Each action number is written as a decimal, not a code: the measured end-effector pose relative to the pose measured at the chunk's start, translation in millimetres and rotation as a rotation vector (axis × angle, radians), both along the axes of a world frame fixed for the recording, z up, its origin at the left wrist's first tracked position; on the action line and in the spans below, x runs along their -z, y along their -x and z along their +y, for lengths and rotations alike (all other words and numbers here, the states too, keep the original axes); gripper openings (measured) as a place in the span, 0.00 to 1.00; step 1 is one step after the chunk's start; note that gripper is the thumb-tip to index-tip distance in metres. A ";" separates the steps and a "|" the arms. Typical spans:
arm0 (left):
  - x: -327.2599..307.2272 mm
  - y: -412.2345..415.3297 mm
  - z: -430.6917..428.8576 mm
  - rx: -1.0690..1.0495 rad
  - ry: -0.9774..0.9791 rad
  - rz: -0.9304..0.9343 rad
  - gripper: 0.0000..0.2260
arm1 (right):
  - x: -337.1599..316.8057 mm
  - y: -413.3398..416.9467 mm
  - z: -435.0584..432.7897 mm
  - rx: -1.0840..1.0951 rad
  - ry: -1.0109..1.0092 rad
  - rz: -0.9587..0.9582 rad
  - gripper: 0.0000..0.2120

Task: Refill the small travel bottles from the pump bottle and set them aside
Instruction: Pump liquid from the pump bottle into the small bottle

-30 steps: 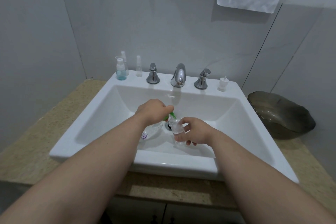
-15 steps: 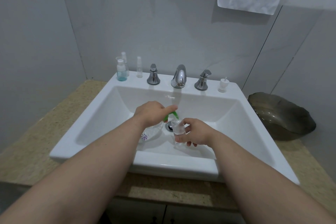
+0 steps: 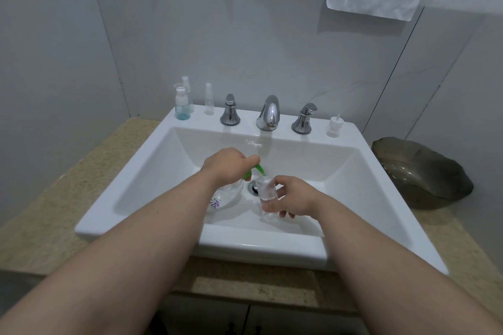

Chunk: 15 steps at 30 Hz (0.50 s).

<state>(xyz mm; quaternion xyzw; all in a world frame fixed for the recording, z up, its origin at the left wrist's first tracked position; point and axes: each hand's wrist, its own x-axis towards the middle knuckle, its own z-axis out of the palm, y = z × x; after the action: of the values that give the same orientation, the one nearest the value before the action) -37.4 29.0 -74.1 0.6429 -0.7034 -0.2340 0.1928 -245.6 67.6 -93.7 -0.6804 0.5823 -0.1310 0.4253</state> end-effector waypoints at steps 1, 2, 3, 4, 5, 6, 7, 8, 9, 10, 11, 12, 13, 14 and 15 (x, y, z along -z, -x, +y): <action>1.0 -0.5 -0.5 0.001 0.003 -0.005 0.25 | -0.1 -0.2 0.0 -0.002 0.002 0.000 0.23; 1.9 -0.7 -1.2 0.003 0.008 -0.009 0.25 | -0.5 -0.6 0.0 -0.004 0.005 -0.002 0.23; 2.2 -0.6 -1.7 0.004 0.013 -0.013 0.25 | -1.0 -1.3 0.1 -0.007 0.006 -0.005 0.23; 2.4 -0.3 -2.1 0.005 0.016 -0.017 0.24 | -1.6 -1.9 0.1 -0.007 0.008 -0.008 0.23; 2.2 0.5 -2.5 0.006 0.019 -0.022 0.24 | -2.0 -2.1 0.1 -0.005 0.009 -0.009 0.23; 2.4 0.9 -2.8 0.006 0.020 -0.028 0.24 | -2.2 -2.3 0.1 -0.004 0.009 -0.008 0.23; 2.4 1.6 -2.7 0.006 0.020 -0.034 0.24 | -2.2 -2.2 0.3 -0.004 0.008 -0.005 0.23; 2.4 2.0 -2.6 0.005 0.020 -0.041 0.23 | -2.2 -2.0 0.5 -0.005 0.007 -0.003 0.23; 2.1 2.2 -2.1 0.003 0.020 -0.048 0.23 | -1.9 -1.9 0.5 -0.006 0.007 -0.001 0.23; 2.2 2.3 -2.2 0.001 0.019 -0.051 0.23 | -1.6 -1.9 0.5 -0.007 0.007 -0.001 0.23; 2.5 2.3 -2.5 0.002 0.018 -0.052 0.23 | -1.4 -1.8 0.4 -0.008 0.008 0.000 0.23; 2.7 2.2 -2.8 0.005 0.018 -0.052 0.23 | -1.6 -1.9 0.3 -0.008 0.009 0.000 0.24; 2.3 2.2 -2.4 0.008 0.017 -0.052 0.23 | -1.8 -2.0 0.4 -0.007 0.010 0.000 0.24; 1.7 2.1 -1.9 0.007 0.016 -0.051 0.23 | -2.2 -2.2 0.4 -0.006 0.011 -0.001 0.23; 0.9 2.0 -1.4 0.007 0.015 -0.050 0.22 | -2.3 -2.2 0.5 -0.005 0.011 -0.003 0.23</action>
<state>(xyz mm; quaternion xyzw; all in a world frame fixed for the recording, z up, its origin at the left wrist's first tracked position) -39.4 27.6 -75.0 0.6448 -0.7118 -0.2135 0.1791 -243.4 68.1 -91.5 -0.6838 0.5792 -0.1342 0.4229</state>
